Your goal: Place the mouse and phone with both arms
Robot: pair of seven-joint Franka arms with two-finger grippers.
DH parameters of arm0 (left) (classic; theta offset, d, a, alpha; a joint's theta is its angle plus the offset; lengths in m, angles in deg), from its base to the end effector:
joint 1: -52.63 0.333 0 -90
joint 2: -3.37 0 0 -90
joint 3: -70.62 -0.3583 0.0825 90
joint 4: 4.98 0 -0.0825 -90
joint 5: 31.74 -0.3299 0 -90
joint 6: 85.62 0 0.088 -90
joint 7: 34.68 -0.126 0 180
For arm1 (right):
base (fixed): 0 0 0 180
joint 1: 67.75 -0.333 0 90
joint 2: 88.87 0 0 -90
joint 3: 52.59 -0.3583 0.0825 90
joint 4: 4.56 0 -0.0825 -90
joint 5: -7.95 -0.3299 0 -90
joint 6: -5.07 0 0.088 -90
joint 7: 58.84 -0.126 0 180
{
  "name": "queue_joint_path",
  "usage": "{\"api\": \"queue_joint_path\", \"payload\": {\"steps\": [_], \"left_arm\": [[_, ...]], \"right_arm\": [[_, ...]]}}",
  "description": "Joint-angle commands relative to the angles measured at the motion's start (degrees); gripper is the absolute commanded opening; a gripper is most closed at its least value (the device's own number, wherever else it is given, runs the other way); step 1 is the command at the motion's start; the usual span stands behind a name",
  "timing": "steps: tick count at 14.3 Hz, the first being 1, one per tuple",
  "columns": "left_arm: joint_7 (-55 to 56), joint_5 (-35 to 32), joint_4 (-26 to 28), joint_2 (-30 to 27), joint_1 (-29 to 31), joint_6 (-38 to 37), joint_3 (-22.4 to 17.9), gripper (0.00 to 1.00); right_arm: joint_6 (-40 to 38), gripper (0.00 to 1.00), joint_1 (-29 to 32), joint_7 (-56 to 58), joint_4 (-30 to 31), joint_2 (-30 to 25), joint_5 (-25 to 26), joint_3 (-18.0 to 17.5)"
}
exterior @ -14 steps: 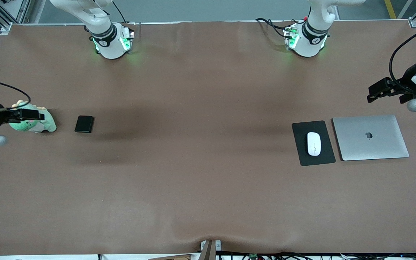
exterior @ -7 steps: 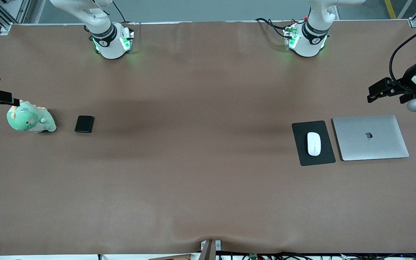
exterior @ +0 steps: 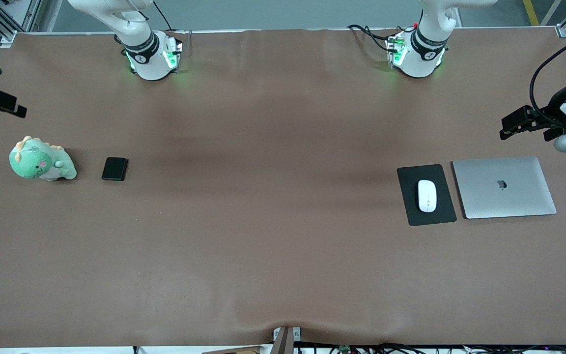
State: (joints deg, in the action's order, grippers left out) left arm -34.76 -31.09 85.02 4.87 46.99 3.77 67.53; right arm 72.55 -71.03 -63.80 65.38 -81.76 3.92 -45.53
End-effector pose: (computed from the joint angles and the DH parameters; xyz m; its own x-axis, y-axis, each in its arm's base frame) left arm 0.5065 -0.0244 0.6337 0.9983 -0.0459 -0.0368 -0.0456 -0.9989 0.0100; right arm 0.4946 -0.0161 0.6944 0.9776 -0.1258 -0.1688 -0.1341 -0.9902 -0.0388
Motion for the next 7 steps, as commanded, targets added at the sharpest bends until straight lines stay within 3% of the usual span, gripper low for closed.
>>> {"api": "queue_joint_path", "payload": {"steps": [1, 3, 7], "left_arm": [[-0.98, -0.91, -0.44, -0.09, -0.25, 0.08, -0.16, 1.00], [-0.98, -0.91, -0.44, -0.09, -0.25, 0.08, -0.16, 1.00], [-0.98, -0.91, -0.44, -0.01, -0.25, 0.08, -0.16, 1.00]], "right_arm": [[5.19, 1.00, 3.52, -2.25, 10.97, -8.22, 3.40, -6.16], [6.96, 1.00, 5.74, -2.25, 15.39, -11.31, 3.94, -8.90], [6.00, 1.00, 7.50, -1.45, 15.49, -11.24, 3.94, -8.73]]}}
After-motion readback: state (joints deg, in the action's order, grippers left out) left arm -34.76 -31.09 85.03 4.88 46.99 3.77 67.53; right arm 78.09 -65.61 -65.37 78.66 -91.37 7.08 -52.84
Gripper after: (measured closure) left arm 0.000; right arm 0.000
